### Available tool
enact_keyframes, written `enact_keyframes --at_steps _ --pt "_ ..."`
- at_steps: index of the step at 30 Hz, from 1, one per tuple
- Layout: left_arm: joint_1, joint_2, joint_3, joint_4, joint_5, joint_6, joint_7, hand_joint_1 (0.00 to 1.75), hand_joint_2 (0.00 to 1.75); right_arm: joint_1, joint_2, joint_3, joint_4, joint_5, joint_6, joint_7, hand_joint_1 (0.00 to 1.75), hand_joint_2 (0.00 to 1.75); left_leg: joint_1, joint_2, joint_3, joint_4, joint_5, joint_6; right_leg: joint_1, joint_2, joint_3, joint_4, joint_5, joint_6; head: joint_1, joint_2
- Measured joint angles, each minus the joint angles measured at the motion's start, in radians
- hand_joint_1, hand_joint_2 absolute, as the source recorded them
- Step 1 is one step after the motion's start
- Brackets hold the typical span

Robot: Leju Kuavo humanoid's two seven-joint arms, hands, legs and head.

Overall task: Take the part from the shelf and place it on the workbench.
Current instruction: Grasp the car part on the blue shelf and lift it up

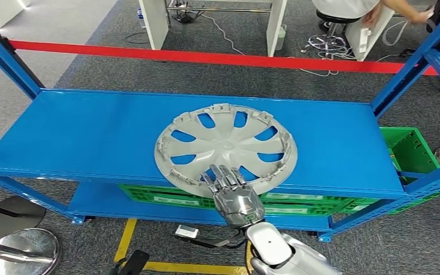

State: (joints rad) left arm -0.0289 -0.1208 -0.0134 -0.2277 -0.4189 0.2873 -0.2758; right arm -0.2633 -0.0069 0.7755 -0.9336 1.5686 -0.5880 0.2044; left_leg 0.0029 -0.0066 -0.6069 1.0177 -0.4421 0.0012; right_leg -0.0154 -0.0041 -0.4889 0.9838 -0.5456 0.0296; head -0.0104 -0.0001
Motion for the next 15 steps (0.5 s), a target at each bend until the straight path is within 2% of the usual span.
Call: enact_keyframes --at_steps 15 --pt "0.001 0.001 0.016 0.000 0.002 0.000 0.000 0.00 0.00 -0.014 0.002 0.002 -0.055 0.000 0.112 -0.002 0.00 1.75 0.000 0.000 0.000 0.000 0.000 0.000 0.000 0.000 0.000 0.000 0.000 0.000 0.000 0.000"
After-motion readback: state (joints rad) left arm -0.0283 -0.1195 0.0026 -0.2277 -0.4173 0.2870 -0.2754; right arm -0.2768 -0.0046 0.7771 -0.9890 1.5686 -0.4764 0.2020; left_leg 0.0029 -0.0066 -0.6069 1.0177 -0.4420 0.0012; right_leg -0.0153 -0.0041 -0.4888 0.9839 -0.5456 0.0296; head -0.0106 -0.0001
